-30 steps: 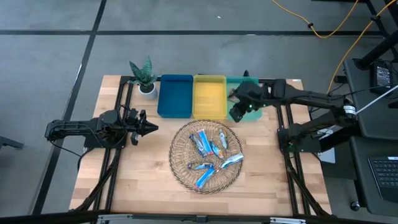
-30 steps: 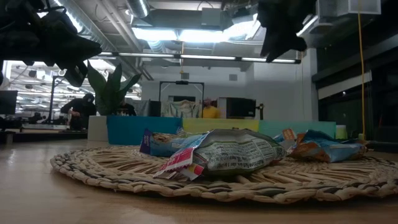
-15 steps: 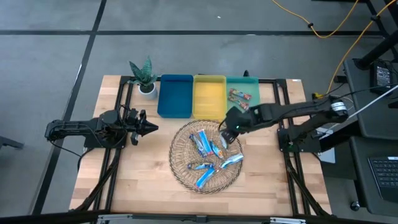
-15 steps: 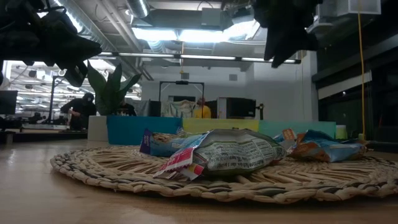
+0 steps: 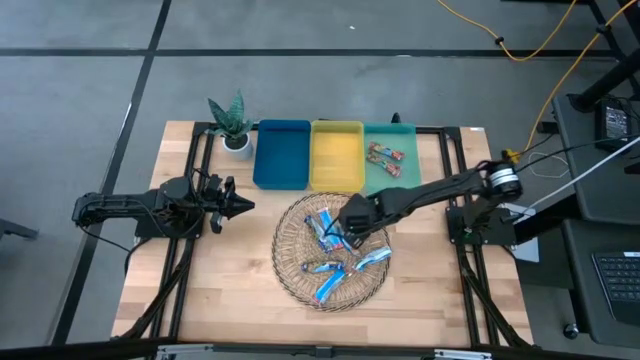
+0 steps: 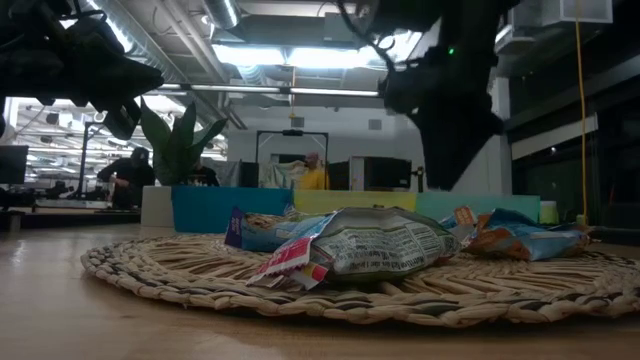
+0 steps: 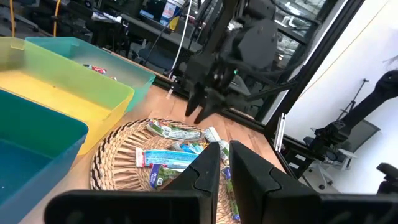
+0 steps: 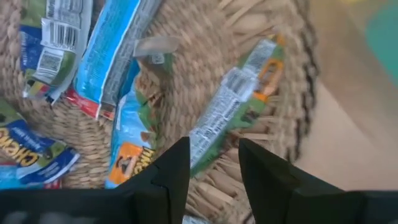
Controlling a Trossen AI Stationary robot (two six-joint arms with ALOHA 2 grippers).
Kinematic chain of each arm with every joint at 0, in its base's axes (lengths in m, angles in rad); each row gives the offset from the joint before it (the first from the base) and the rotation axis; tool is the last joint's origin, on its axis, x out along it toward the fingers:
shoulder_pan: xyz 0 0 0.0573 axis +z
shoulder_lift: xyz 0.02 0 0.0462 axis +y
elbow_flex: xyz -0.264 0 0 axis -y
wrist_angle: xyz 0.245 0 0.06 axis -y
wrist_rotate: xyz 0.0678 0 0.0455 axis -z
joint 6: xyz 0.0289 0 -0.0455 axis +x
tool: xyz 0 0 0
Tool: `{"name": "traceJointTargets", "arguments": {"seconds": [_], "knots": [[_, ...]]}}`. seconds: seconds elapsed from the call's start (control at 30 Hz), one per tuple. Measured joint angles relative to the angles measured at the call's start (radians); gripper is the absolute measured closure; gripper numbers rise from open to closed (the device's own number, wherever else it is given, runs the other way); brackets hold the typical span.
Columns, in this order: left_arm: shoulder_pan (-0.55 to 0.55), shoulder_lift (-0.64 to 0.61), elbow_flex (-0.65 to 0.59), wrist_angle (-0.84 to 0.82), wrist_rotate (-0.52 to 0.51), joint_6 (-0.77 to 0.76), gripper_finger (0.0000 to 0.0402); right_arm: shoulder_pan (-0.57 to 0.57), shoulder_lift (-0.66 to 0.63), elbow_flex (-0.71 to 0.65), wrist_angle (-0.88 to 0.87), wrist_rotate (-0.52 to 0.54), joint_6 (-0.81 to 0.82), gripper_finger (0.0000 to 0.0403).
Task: Pick and place Granola Bars by type
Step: Put the yellow granola bar into the yellow bin
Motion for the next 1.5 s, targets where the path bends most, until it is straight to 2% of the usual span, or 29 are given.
{"name": "traceJointTargets", "arguments": {"seconds": [0.13, 0.37, 0.47, 0.57, 0.87, 1.0, 1.13, 1.5], "knots": [[0.0, 0.0, 0.0, 0.0, 0.0, 0.0, 0.037, 0.0, 0.033, 0.0, 0.036, -0.001, 0.001, 0.0222], [0.0, 0.0, 0.0, 0.0, 0.0, 0.0, 0.037, -0.008, 0.047, -0.016, 0.033, 0.003, 0.084, 0.0119], [0.0, 0.0, 0.0, 0.0, 0.0, 0.0, 0.037, -0.009, 0.047, -0.032, 0.023, 0.003, 0.12, 0.0088], [0.0, 0.0, 0.0, 0.0, 0.0, 0.0, 0.037, -0.009, 0.047, -0.054, 0.038, 0.004, 0.144, 0.0074], [0.0, 0.0, 0.0, 0.0, 0.0, 0.0, 0.037, -0.009, 0.047, -0.115, 0.134, 0.004, 0.157, 0.0071], [0.0, 0.0, 0.0, 0.0, 0.0, 0.0, 0.037, -0.009, 0.047, -0.143, 0.183, -0.003, 0.164, 0.0088], [0.0, 0.0, 0.0, 0.0, 0.0, 0.0, 0.037, -0.011, 0.047, -0.174, 0.229, -0.066, 0.182, 0.0129], [0.0, 0.0, 0.0, 0.0, 0.0, 0.0, 0.037, -0.022, 0.045, -0.179, 0.237, -0.094, 0.173, 0.0317]]}}
